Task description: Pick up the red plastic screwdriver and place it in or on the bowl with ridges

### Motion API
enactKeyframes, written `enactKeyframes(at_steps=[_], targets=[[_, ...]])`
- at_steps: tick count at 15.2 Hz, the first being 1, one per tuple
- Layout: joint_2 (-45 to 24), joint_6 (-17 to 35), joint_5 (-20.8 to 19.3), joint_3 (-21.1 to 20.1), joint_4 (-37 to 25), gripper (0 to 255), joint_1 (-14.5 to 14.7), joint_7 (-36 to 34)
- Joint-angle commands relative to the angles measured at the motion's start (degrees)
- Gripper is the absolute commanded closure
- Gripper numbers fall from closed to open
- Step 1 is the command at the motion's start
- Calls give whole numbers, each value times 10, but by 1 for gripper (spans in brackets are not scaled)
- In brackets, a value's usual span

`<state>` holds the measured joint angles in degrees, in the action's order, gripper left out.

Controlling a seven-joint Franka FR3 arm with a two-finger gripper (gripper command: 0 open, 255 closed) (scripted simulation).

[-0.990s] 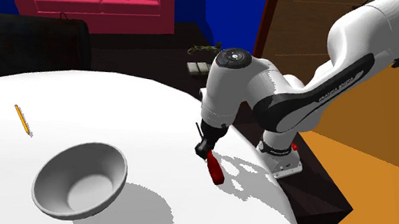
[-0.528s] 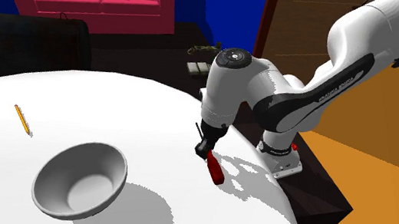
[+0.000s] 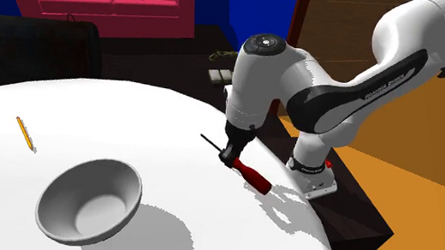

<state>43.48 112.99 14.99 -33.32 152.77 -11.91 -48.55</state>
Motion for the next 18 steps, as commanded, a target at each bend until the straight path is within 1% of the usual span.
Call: enactKeyframes(at_steps=[1, 18], targets=[[5, -17, -3, 6, -12, 255, 0, 1], [20, -150, -34, 48, -129, 255, -12, 12]])
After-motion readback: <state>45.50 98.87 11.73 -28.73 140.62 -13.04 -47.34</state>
